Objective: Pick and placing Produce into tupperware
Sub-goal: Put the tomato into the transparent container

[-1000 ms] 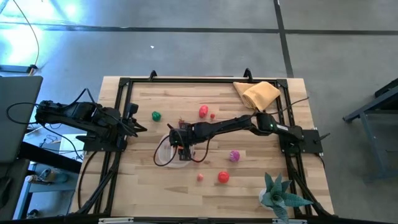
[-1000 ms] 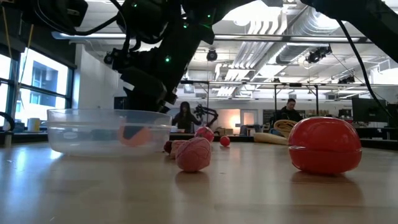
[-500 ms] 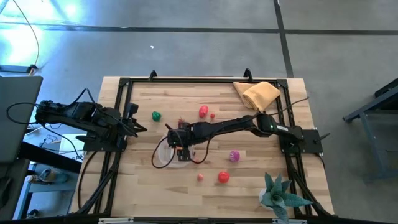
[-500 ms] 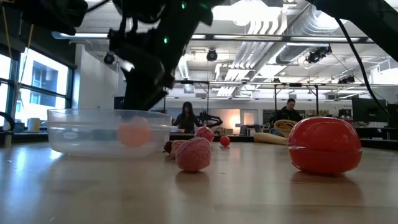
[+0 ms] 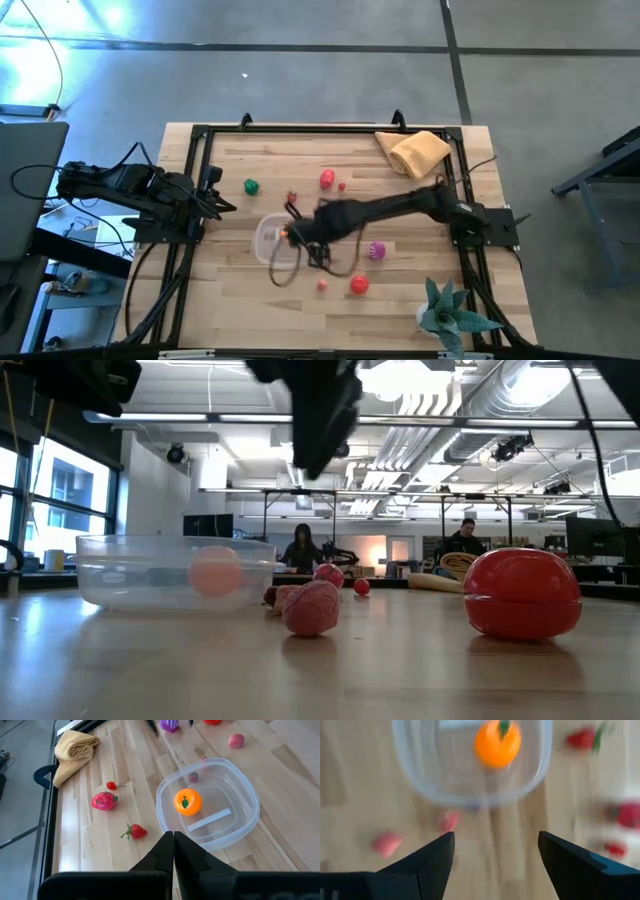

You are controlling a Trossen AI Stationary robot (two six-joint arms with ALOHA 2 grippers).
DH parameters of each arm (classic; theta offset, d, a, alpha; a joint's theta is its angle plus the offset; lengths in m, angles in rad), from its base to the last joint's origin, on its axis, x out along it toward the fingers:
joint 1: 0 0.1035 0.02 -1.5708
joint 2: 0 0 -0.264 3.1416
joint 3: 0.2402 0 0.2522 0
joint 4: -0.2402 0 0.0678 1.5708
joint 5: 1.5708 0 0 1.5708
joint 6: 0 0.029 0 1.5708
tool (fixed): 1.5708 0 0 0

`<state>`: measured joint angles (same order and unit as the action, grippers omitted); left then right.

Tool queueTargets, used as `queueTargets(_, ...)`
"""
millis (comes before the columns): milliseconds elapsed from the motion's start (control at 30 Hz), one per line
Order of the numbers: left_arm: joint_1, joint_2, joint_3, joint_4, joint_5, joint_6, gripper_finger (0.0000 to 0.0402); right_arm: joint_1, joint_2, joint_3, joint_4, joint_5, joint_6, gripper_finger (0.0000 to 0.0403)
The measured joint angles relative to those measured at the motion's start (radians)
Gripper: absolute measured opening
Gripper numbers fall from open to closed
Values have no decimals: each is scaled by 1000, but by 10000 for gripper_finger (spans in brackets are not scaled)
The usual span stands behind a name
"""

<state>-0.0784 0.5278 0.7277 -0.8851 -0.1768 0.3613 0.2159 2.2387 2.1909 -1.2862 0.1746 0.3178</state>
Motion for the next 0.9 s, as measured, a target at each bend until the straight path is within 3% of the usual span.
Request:
queueTargets(267, 0, 0, 0, 0, 0, 0, 3, 189, -147, -229, -4, 135, 366, 280)
queueTargets(433, 0, 0, 0, 0, 0, 0, 3, 277, -201, -383, 42, 134, 630, 280)
queueTargets(667, 0, 0, 0, 0, 0, 0, 3, 311, -207, -503, 147, 65, 801, 280)
queueTargets(900, 0, 0, 0, 0, 0, 0, 3, 335, -207, -557, 220, 54, 865, 280)
